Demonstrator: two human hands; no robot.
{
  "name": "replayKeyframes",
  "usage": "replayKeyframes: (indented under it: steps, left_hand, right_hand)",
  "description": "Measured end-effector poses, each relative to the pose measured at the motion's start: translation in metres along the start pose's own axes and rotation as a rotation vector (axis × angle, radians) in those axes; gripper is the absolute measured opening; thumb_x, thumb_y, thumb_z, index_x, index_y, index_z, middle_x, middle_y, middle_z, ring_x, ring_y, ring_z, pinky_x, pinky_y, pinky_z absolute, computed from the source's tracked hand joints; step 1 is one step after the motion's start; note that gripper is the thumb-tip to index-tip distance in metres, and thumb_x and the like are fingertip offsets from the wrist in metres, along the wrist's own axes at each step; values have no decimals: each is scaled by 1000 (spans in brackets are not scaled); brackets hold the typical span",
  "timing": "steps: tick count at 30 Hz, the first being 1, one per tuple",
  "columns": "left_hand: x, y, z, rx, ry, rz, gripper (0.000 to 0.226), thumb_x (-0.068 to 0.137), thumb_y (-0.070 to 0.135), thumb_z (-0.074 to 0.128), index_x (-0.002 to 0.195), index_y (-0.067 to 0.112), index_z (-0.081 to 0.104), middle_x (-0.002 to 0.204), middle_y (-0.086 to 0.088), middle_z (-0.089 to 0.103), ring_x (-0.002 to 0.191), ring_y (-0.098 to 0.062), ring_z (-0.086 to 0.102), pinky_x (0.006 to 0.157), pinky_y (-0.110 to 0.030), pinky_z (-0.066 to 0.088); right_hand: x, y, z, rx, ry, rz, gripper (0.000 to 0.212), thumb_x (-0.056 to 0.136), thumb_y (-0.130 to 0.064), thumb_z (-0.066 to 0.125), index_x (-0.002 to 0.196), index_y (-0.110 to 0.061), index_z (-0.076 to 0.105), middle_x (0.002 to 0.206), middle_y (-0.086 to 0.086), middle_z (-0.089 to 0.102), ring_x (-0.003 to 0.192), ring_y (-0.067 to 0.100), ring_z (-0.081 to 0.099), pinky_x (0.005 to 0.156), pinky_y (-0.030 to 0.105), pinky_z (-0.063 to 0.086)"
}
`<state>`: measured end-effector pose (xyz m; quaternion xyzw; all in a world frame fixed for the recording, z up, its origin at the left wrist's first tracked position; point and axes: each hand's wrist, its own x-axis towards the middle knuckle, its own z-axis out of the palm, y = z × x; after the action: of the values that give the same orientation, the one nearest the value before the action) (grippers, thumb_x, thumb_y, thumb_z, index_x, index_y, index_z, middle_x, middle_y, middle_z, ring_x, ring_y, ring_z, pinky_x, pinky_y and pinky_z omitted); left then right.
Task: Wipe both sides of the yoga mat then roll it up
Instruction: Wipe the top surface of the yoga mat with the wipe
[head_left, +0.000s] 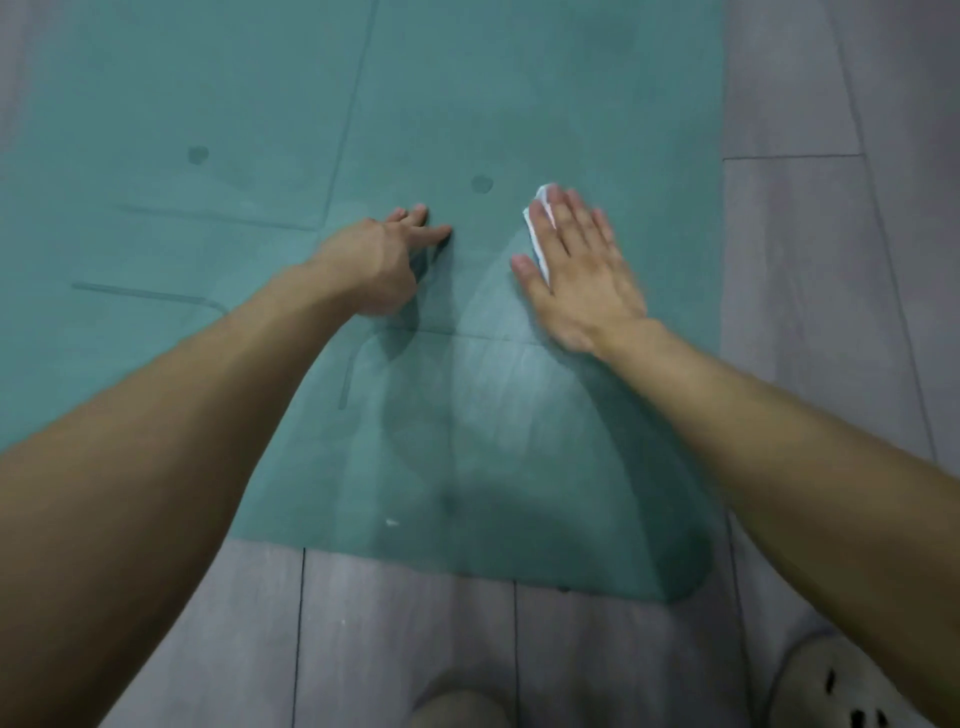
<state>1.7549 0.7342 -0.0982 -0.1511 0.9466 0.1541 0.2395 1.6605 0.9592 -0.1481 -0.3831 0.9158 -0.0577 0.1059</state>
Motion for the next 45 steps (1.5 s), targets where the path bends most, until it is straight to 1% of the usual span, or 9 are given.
replayKeyframes:
  steps: [2, 7, 13, 15, 20, 27, 35, 41, 45]
  left_hand:
    - [0, -4, -1, -1, -8, 8, 87, 90, 2, 45, 163, 45, 26, 175, 11, 10, 161, -16, 17, 128, -44, 27]
    - [-3, -1, 1, -17, -12, 11, 79, 97, 8, 44, 164, 44, 26, 175, 10, 9, 162, -16, 13, 128, -44, 24]
    - [-2, 8, -3, 53, 15, 7, 68, 103, 47, 57, 164, 42, 27, 176, 3, 14, 161, -20, 18, 129, -47, 24]
    - [-5, 15, -4, 60, 34, -17, 80, 95, 64, 64, 163, 39, 31, 175, 1, 18, 160, -22, 23, 127, -46, 27]
    - [-8, 25, 1, 49, 62, -36, 104, 76, 76, 76, 162, 33, 35, 174, -3, 22, 157, -26, 29, 125, -42, 28]
    - [-9, 33, -4, 75, 68, -46, 93, 80, 78, 68, 155, 28, 44, 156, -5, 49, 135, -37, 53, 110, -46, 44]
    - [-7, 75, 17, 28, 211, 47, 55, 97, 67, 49, 139, 32, 57, 147, -7, 56, 132, -39, 54, 106, -52, 50]
    - [10, 80, 24, 73, 155, 62, 50, 101, 57, 47, 146, 38, 55, 149, -13, 51, 133, -45, 48, 114, -53, 43]
    - [6, 83, 28, 113, 175, 60, 48, 101, 55, 44, 145, 37, 51, 146, -13, 51, 131, -44, 48, 108, -56, 47]
  right_hand:
    - [-23, -26, 11, 7, 8, -102, 79, 108, -62, 19, 169, -12, 10, 177, 10, -2, 163, 22, -8, 132, 46, 2]
    - [-113, -58, 29, -83, -130, -730, 68, 113, -53, 24, 169, -18, 10, 177, 4, -1, 163, 21, -6, 132, 46, 5]
    - [1, 48, -16, -39, -42, -10, 72, 107, -53, 6, 169, -17, 5, 177, 7, -3, 163, 22, -6, 132, 46, 0]
    - [-36, 33, -9, -25, -20, -51, 69, 110, -51, 15, 169, -16, 7, 177, 7, -3, 163, 21, -8, 132, 46, 3]
    - [-192, 4, 15, -46, -142, -540, 62, 114, -39, 30, 169, -22, 7, 177, -1, -5, 163, 18, -8, 133, 45, 4]
    - [-39, 113, -30, -70, -22, 29, 61, 111, -43, 11, 169, -27, 1, 177, -1, -4, 163, 17, -6, 131, 51, 8]
    - [-223, 49, 1, -93, -202, -436, 62, 115, -40, 26, 169, -26, -1, 176, -3, -11, 162, 17, -13, 133, 46, 3]
    - [-78, 119, -28, -85, -48, -29, 59, 113, -41, 14, 169, -25, 5, 177, -1, -2, 163, 19, -4, 131, 49, 6]
    - [-97, 98, -6, -20, 25, 69, 61, 113, -39, 17, 169, -20, 4, 177, 3, -5, 163, 19, -7, 132, 48, 6]
